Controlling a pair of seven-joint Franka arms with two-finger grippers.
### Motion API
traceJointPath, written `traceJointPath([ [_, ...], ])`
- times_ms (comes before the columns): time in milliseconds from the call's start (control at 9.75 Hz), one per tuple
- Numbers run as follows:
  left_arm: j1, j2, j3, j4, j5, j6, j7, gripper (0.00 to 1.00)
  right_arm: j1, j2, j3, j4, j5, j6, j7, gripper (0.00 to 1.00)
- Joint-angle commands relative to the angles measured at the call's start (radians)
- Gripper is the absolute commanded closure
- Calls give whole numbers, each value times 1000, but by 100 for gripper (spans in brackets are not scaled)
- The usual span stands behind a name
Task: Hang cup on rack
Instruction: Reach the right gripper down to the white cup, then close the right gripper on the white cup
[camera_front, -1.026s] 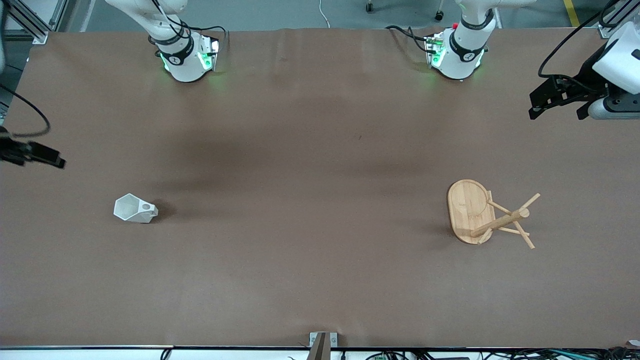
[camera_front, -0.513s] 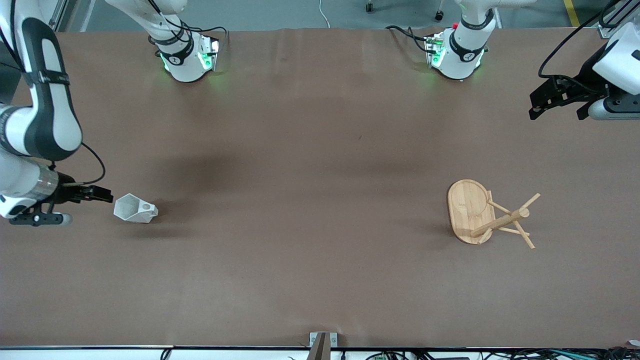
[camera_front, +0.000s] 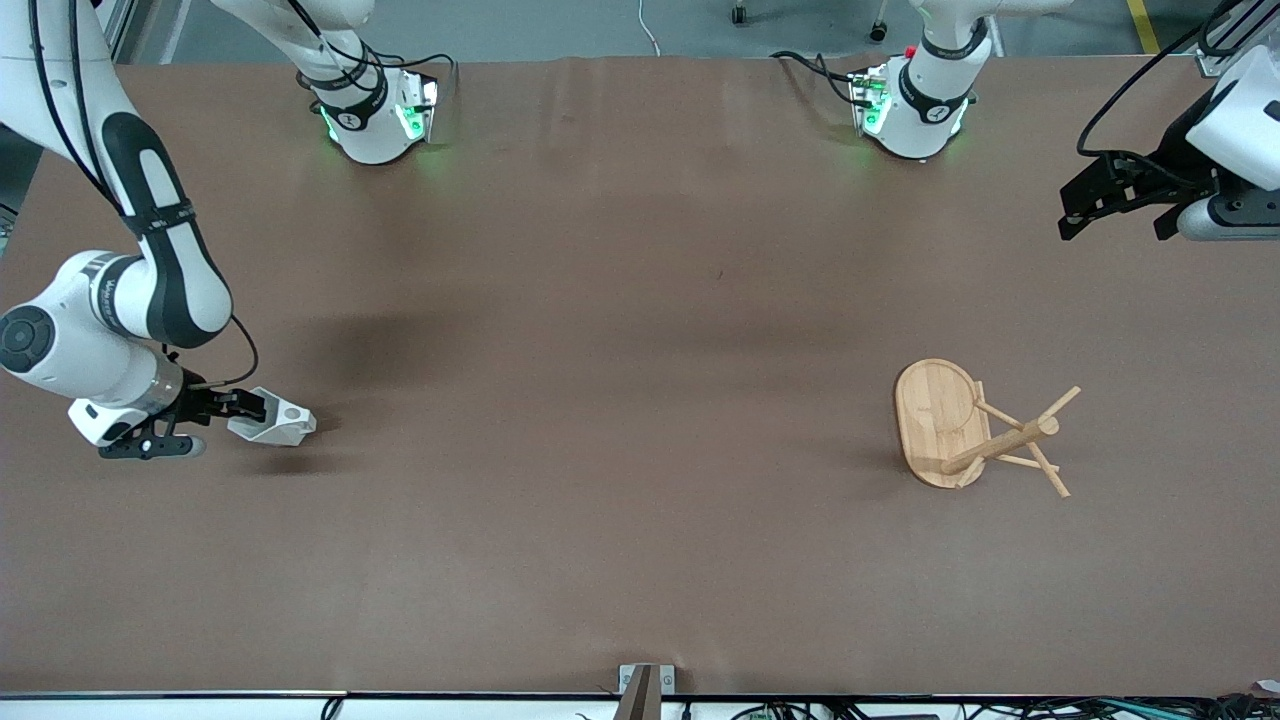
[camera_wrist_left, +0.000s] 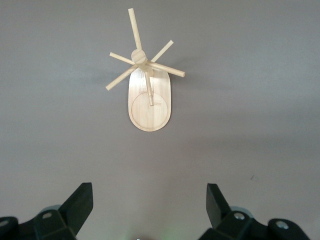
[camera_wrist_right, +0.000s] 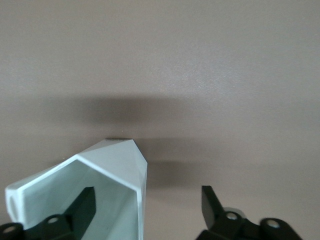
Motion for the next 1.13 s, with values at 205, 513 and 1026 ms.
traceJointPath([
  [205, -4, 8, -2, -27, 17, 7, -10, 0, -8, 13, 15, 2, 14, 33, -31, 48],
  [513, -11, 45, -6, 38, 9, 5, -9, 0, -11, 19, 15, 0, 15, 34, -30, 77],
  [1026, -4, 46, -8, 39, 4, 4, -7, 0, 4, 23, 24, 104, 15, -135, -42, 99],
])
